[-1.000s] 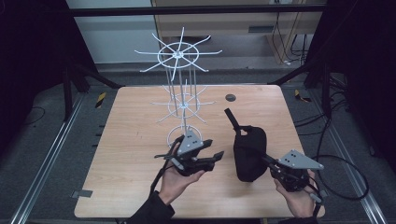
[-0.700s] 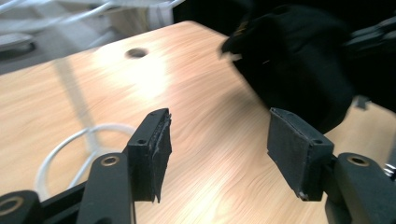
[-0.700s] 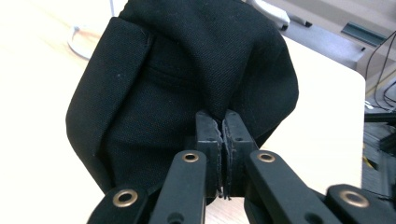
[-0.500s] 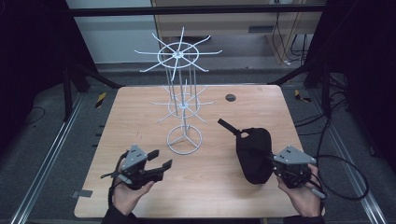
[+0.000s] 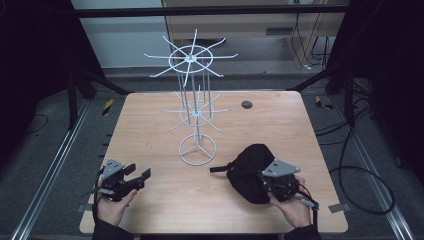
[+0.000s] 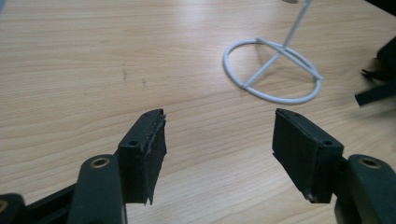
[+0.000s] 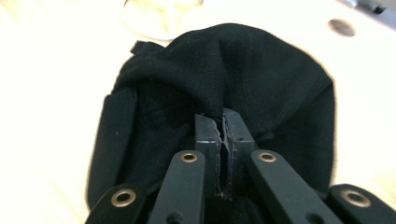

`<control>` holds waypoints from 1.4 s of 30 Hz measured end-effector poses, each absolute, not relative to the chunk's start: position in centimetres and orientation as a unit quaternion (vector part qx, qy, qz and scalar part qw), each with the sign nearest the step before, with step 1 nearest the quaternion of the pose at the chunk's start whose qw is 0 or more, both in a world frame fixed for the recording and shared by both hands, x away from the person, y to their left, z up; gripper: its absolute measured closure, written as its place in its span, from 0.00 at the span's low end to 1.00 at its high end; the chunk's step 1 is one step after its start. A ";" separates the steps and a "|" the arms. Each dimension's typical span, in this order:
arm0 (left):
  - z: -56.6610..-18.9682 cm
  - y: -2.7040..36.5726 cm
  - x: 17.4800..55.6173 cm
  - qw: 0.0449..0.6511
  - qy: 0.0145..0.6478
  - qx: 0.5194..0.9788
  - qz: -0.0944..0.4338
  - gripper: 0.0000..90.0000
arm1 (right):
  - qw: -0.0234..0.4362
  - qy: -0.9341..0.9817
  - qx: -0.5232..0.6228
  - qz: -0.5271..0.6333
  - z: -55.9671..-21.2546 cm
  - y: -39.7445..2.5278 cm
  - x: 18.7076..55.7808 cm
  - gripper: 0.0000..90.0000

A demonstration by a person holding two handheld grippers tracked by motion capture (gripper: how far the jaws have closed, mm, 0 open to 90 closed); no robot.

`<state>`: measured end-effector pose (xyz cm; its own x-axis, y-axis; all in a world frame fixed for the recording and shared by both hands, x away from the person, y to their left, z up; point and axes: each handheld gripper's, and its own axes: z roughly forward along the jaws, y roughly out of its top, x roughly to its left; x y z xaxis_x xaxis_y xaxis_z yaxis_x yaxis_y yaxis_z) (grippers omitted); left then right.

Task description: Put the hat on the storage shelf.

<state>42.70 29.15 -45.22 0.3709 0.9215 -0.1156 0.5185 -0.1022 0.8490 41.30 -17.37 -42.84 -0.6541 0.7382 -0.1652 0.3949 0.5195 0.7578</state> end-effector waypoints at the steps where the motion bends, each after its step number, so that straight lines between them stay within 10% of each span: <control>1: -45.4 29.3 42.8 0.431 0.512 0.705 0.233 0.38 | 0.236 0.843 0.335 0.348 -43.3 -16.9 41.4 0.97; 42: -46.8 30.5 43.8 0.397 0.530 0.710 0.239 0.38 | 0.185 0.764 0.448 0.425 -45.3 -17.9 44.5 0.45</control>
<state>43.85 30.53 -46.82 0.3238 0.9426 -0.0812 0.5627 -0.1229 0.8175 44.51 -17.91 -45.27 -0.5305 0.8419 0.0985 0.5277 0.2371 0.8157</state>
